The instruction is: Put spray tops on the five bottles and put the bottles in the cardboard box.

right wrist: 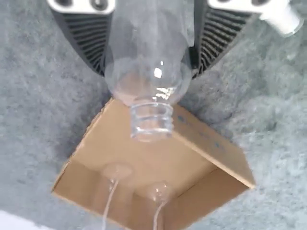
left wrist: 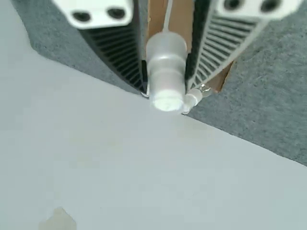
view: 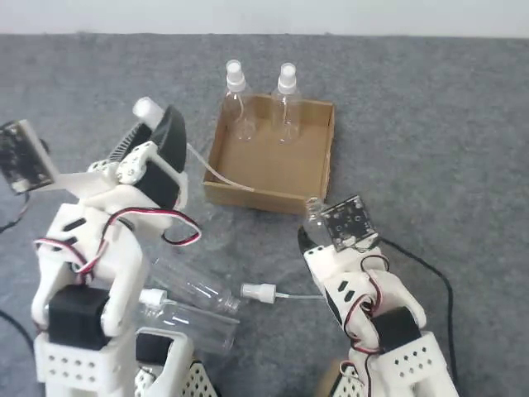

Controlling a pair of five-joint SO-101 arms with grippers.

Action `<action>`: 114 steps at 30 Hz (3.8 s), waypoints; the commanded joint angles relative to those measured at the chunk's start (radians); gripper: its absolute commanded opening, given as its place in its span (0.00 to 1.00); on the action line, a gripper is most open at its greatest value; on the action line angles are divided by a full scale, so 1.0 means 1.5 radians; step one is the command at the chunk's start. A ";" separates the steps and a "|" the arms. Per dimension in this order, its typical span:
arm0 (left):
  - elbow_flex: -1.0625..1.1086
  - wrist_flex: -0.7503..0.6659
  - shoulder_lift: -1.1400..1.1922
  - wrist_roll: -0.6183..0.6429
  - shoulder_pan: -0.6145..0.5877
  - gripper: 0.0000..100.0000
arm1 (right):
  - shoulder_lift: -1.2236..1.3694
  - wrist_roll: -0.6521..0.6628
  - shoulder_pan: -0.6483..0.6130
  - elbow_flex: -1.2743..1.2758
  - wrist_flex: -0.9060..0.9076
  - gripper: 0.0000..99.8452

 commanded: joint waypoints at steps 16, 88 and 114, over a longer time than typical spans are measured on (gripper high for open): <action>0.076 -0.162 -0.015 0.006 0.074 0.01 | -0.188 0.066 -0.041 0.047 0.024 0.10; 0.258 -0.159 -0.014 0.055 0.244 0.01 | -0.197 0.064 -0.051 0.073 -0.053 0.10; 0.290 -0.161 -0.008 0.026 0.287 0.04 | -0.197 0.069 -0.078 0.068 -0.052 0.10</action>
